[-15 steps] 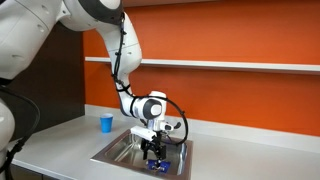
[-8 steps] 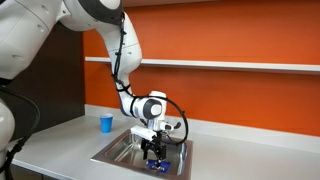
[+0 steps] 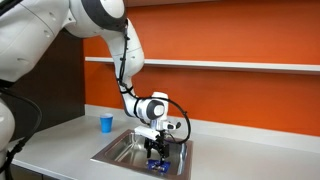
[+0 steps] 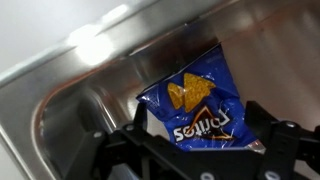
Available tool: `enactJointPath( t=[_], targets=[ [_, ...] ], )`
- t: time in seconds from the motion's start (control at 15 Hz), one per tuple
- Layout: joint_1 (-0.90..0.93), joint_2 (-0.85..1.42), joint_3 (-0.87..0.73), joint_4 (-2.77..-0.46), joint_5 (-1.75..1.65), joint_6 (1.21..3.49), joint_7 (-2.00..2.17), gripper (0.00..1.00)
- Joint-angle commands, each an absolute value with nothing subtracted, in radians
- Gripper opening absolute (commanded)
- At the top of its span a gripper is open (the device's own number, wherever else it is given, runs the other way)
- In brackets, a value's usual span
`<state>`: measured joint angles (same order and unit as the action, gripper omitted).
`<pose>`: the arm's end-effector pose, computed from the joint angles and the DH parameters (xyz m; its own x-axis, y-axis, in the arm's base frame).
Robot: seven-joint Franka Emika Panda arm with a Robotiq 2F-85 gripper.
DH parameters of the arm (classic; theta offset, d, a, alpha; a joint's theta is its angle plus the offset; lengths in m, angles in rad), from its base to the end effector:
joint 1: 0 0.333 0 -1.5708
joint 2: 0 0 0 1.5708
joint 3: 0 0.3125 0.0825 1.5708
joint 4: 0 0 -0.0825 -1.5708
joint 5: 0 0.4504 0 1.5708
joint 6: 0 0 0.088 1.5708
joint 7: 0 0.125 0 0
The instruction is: Move the Doritos packet from the sink, to the left counter
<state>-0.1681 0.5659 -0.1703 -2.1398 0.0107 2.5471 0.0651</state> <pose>0.5355 -0.2004 0.0467 0.9112 -0.3859 -0.1441 -0.3753 -0.9219 0.0959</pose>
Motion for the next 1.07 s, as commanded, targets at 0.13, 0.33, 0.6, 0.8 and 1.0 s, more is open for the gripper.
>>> enactJointPath(
  t=[0.13,0.33,0.6,0.8,1.0],
  targets=[
    [-0.194,0.684,-0.157,-1.979,0.012,2.481,0.024,1.0],
    [-0.193,0.742,-0.16,-1.908,0.012,2.438,0.032,1.0],
    [-0.197,0.802,-0.161,-1.835,0.012,2.38,0.034,1.0],
    [-0.197,0.826,-0.165,-1.805,0.011,2.342,0.041,1.0],
    [-0.201,0.835,-0.165,-1.794,0.016,2.312,0.046,1.0]
  ],
)
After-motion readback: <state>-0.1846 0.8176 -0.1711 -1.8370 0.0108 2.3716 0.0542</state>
